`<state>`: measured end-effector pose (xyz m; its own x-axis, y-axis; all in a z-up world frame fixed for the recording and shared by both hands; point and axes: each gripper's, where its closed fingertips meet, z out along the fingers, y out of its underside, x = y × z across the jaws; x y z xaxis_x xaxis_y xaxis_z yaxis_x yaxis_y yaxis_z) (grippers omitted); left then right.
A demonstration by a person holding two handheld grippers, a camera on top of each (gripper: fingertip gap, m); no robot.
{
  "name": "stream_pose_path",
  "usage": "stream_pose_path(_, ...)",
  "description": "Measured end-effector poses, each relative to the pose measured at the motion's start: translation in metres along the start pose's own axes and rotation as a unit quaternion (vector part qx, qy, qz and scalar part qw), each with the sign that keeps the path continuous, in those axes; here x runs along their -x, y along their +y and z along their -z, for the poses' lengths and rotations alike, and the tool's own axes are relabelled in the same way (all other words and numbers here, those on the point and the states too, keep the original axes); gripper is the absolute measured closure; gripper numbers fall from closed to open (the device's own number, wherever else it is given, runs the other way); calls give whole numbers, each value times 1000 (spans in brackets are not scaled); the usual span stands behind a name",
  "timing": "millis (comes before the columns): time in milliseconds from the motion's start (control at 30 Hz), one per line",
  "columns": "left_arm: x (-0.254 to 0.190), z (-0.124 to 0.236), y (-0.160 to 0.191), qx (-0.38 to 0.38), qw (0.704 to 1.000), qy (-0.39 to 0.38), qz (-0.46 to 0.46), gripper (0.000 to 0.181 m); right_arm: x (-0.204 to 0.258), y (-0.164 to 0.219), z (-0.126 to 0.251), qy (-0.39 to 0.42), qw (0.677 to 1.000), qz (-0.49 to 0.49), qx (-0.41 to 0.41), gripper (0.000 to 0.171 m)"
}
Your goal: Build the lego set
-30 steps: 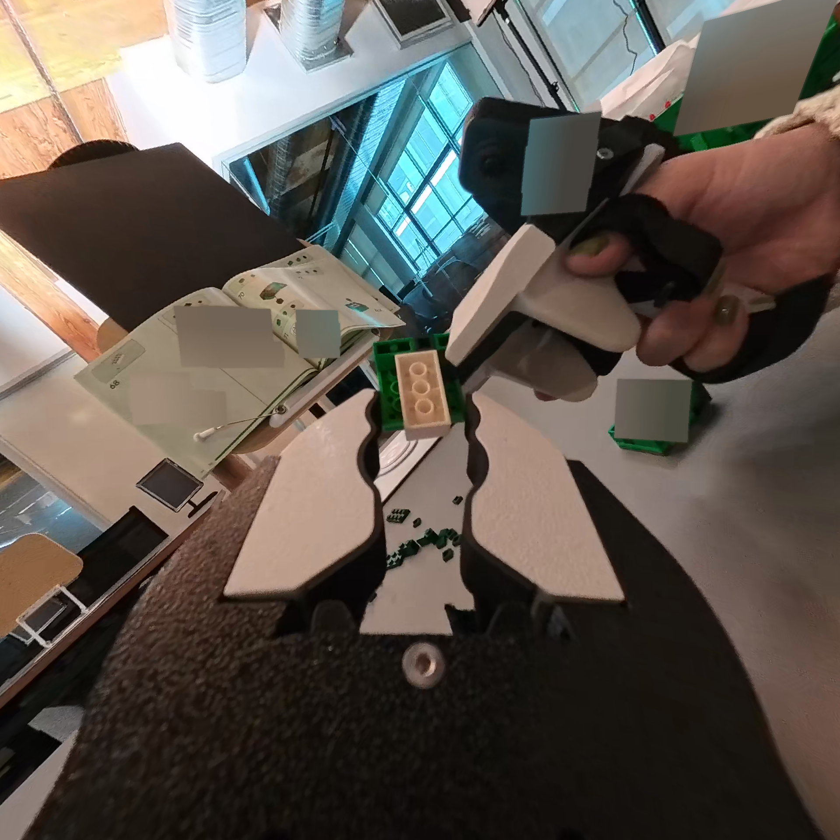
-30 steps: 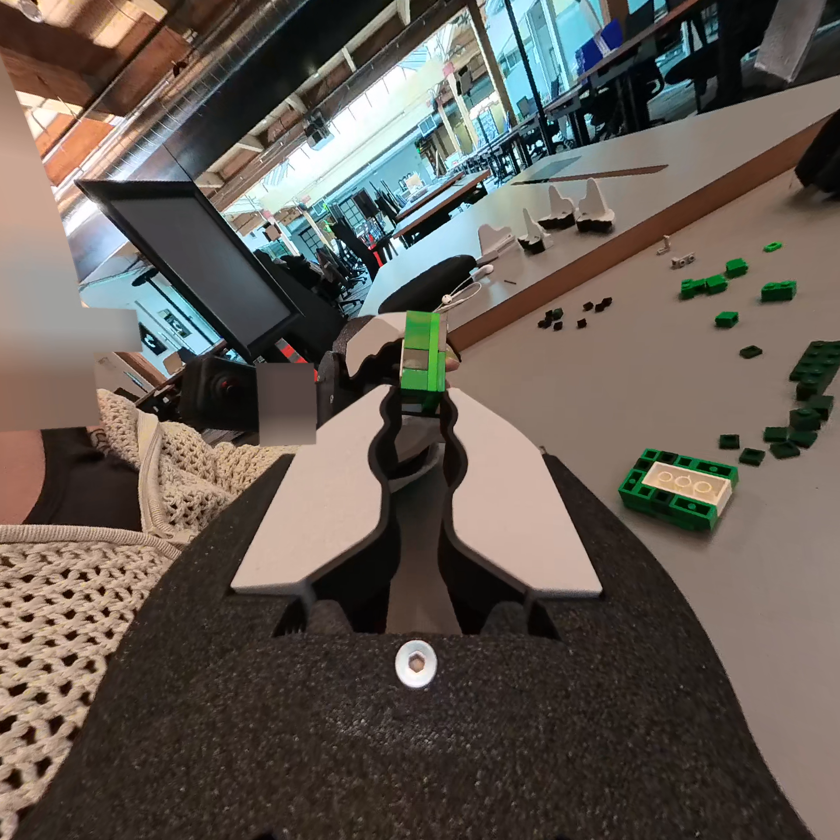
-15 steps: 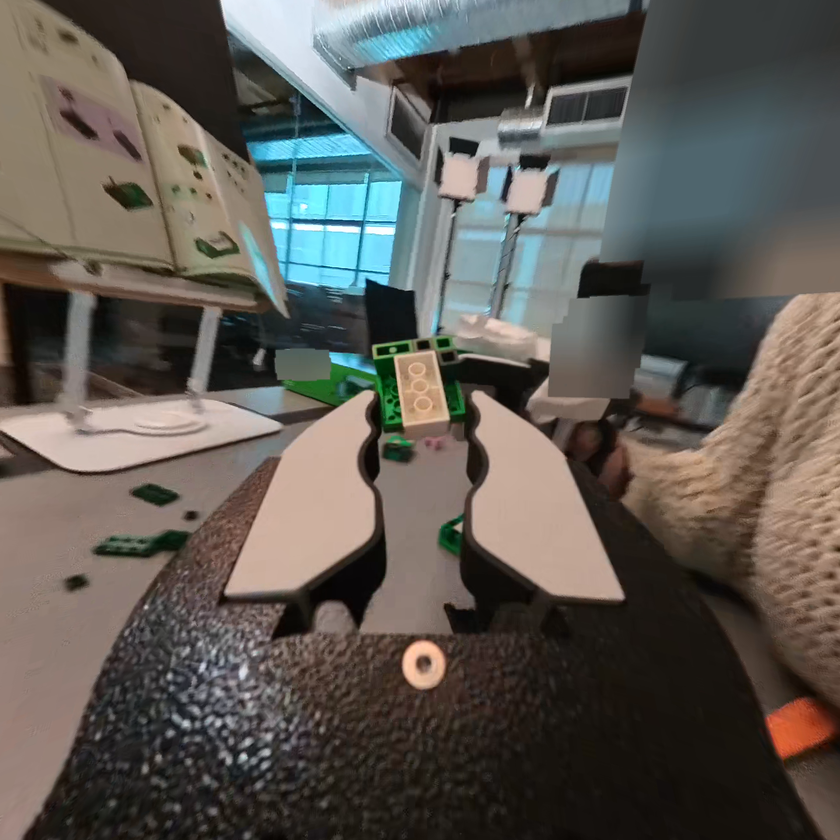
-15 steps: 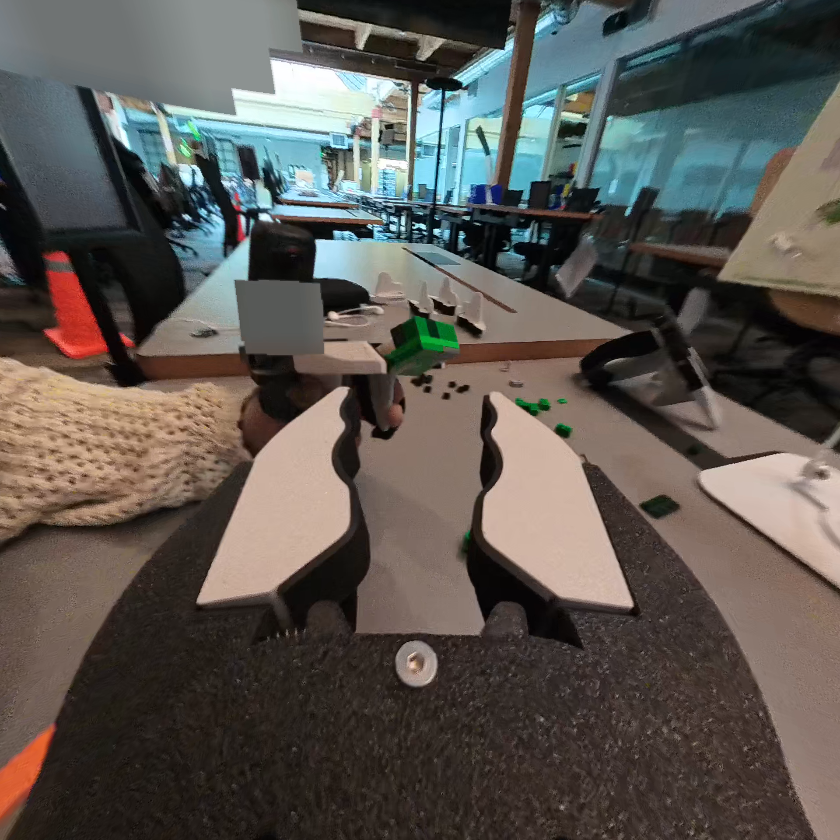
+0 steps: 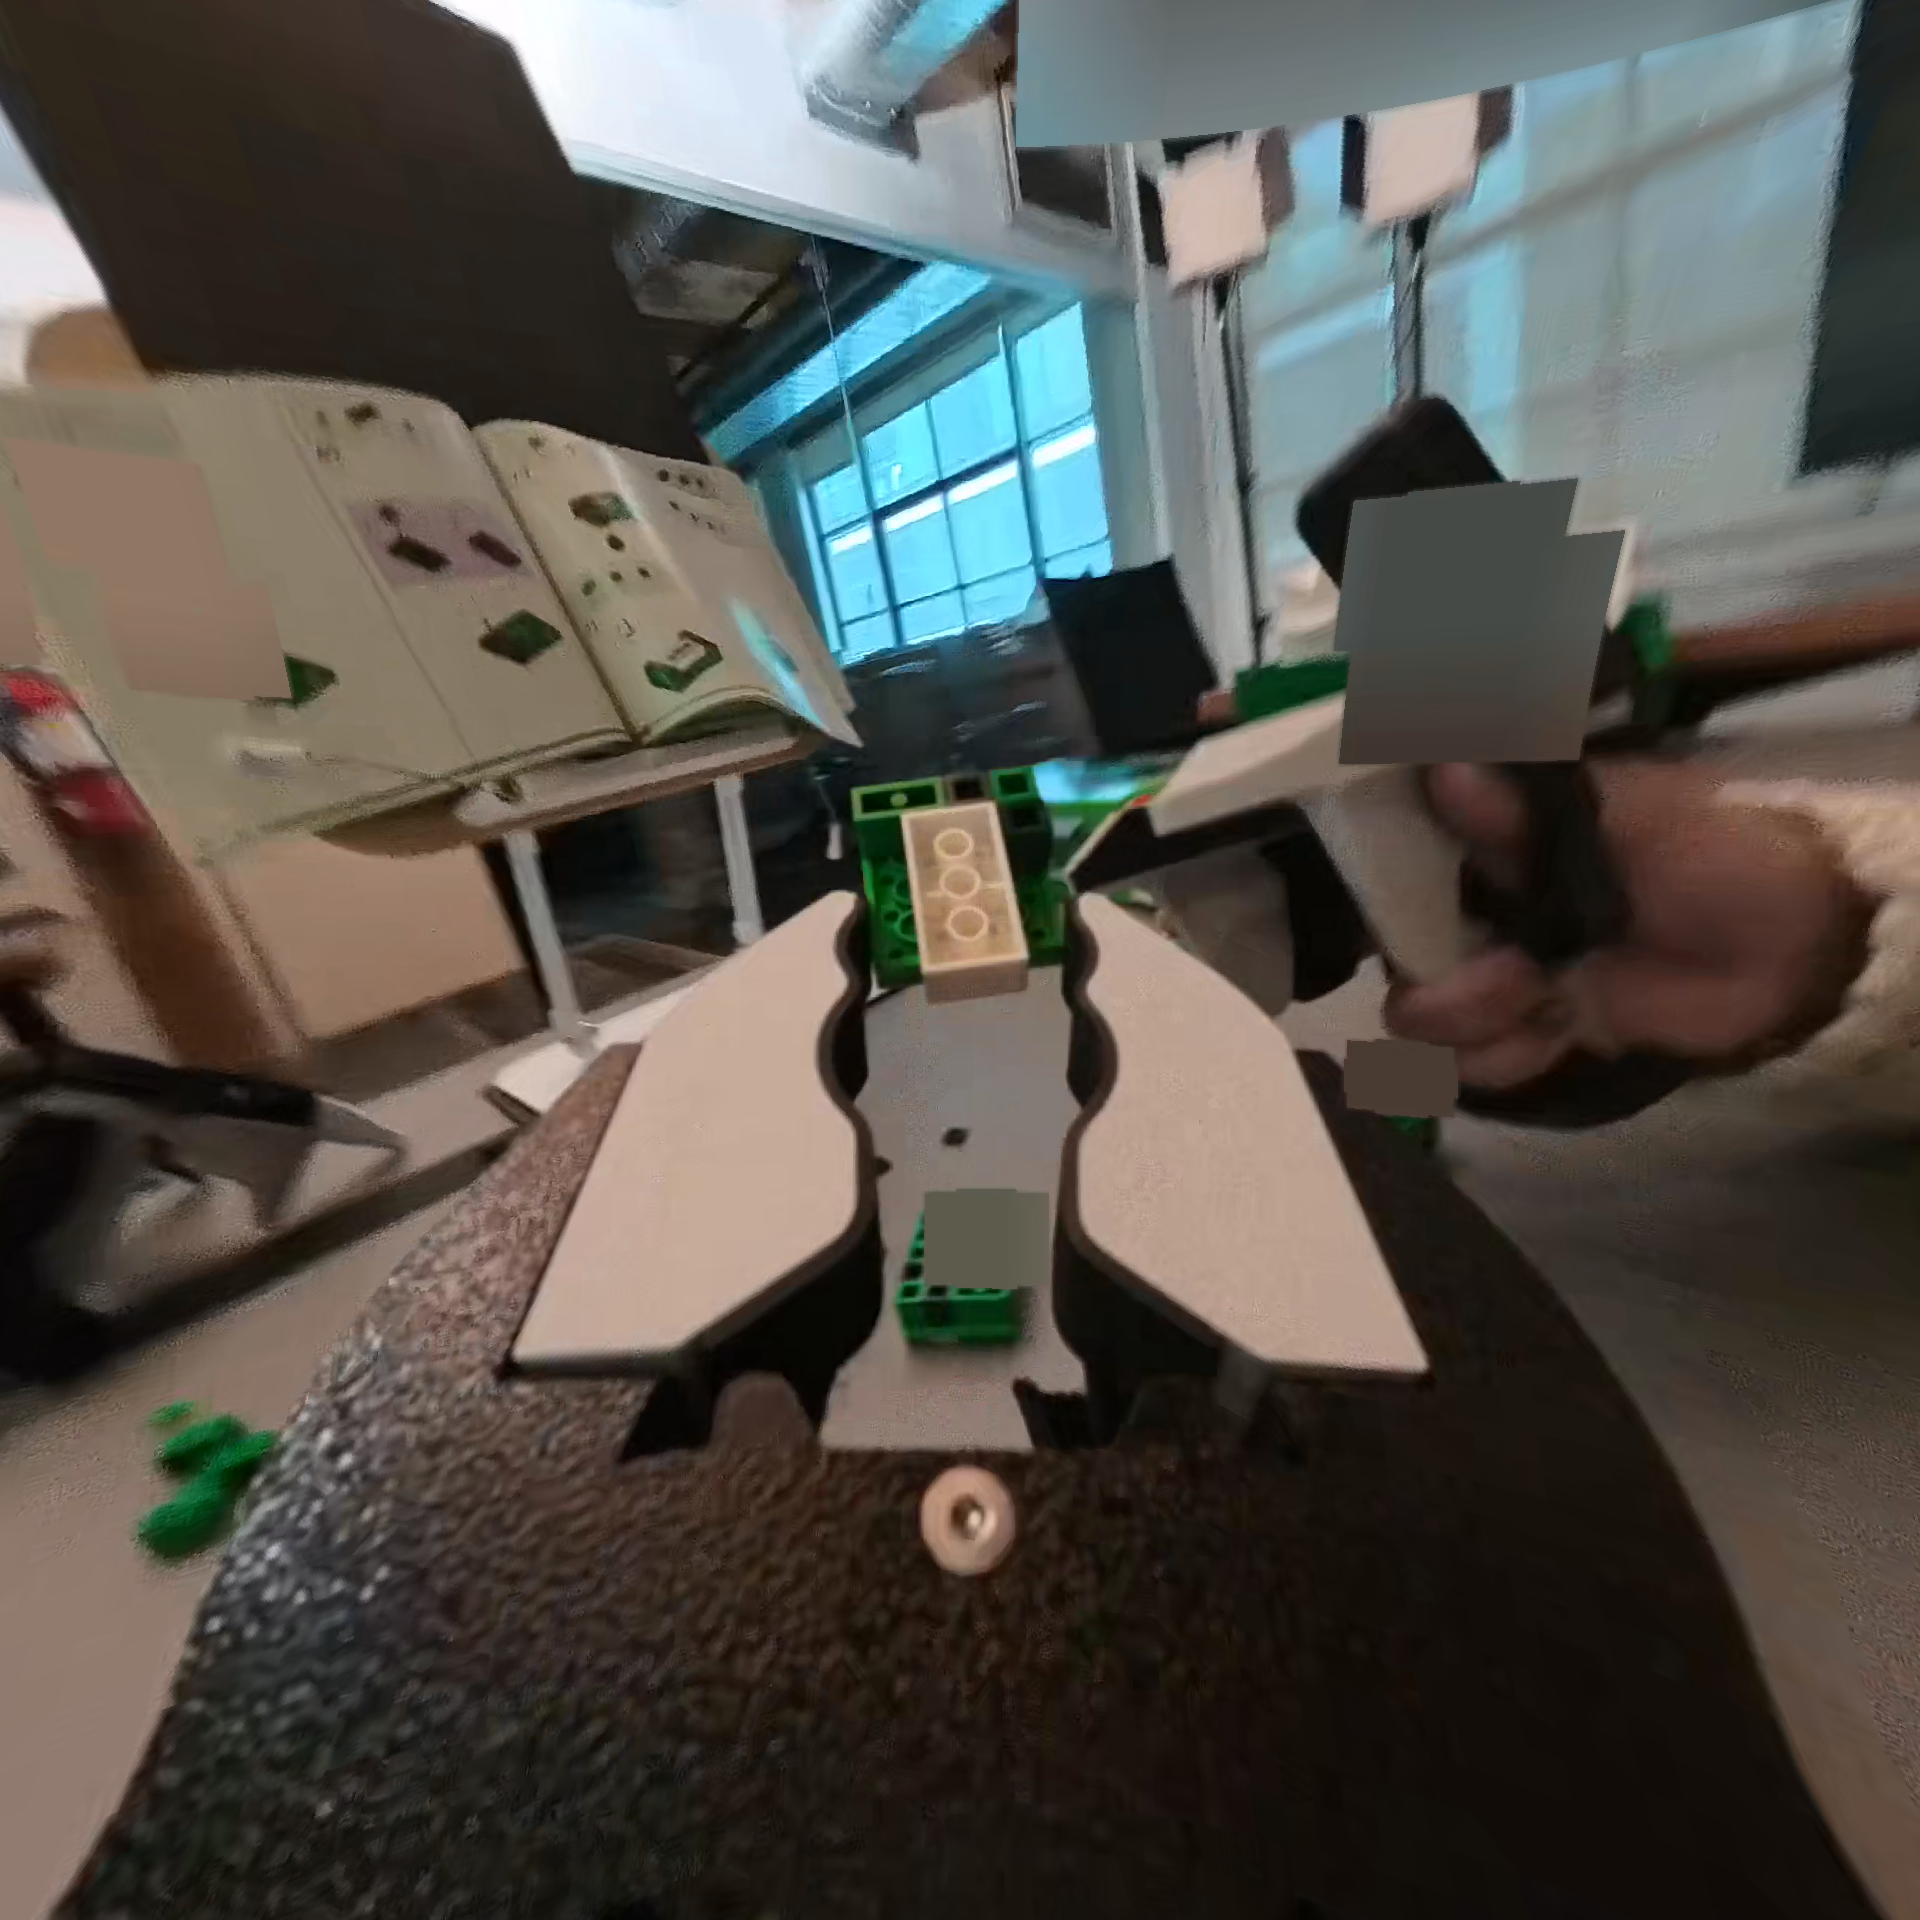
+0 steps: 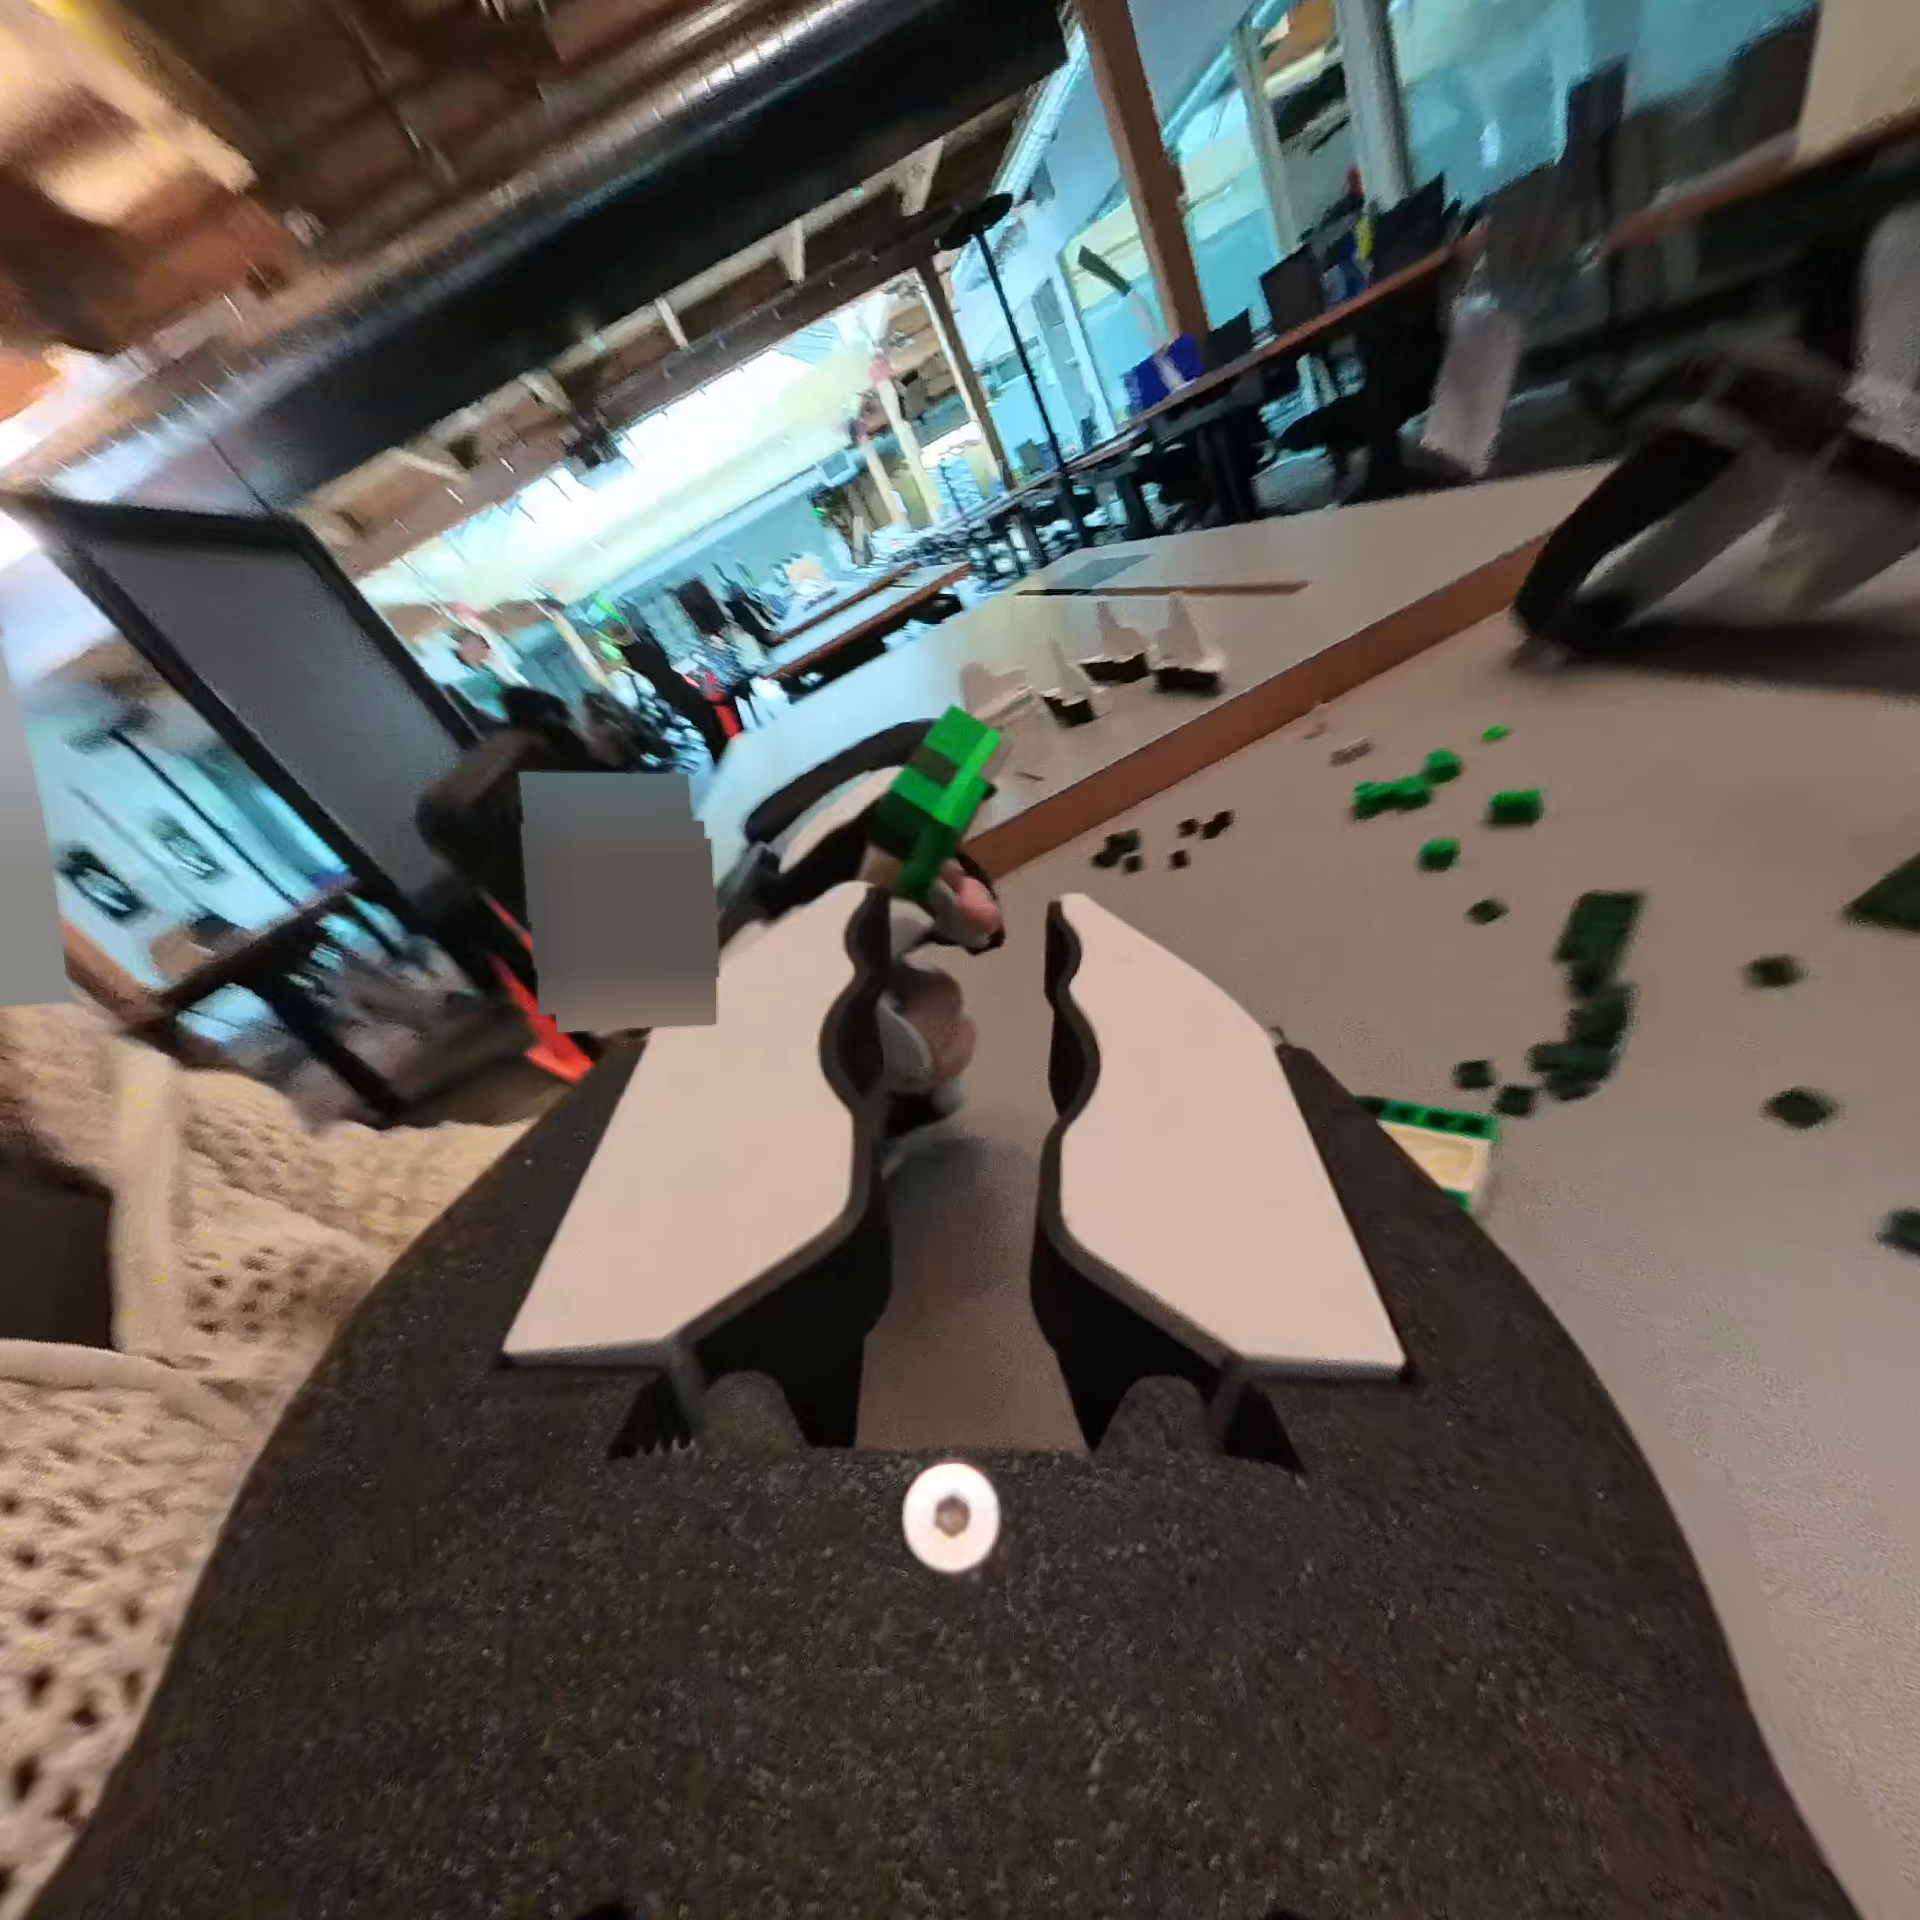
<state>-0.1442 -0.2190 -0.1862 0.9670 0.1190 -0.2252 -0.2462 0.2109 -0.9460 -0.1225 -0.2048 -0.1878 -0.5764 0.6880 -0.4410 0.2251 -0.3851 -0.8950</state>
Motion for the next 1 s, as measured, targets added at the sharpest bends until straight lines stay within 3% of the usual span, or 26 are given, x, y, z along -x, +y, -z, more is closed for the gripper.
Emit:
stream_pose_path(100,-11,-5,8,25,998,0,-52,146,1,7,-5,-16,998,-59,12,136)
stream_pose_path(300,-24,-9,17,49,993,19,-102,146,-5,15,-9,4,996,-81,26,136)
stream_pose_path(467,-31,-11,25,64,990,40,-121,146,-5,22,-9,-9,995,-76,58,150)
stream_pose_path(500,-34,-10,26,64,989,56,-119,145,-4,24,-8,-18,995,-67,75,151)
stream_pose_path(567,-37,-8,29,74,987,83,-119,123,0,29,-3,-59,988,-54,131,151)
stream_pose_path(633,-43,-6,33,88,982,110,-129,104,8,37,4,-118,968,-63,210,151)
stream_pose_path(700,-54,-5,35,92,975,139,-149,101,17,48,14,-176,938,-78,290,151)
stream_pose_path(833,-78,-3,35,85,961,186,-186,111,31,61,30,-255,881,-111,382,151)
stream_pose_path(1000,-94,0,30,67,951,218,-210,135,39,60,39,-301,846,-131,420,152)
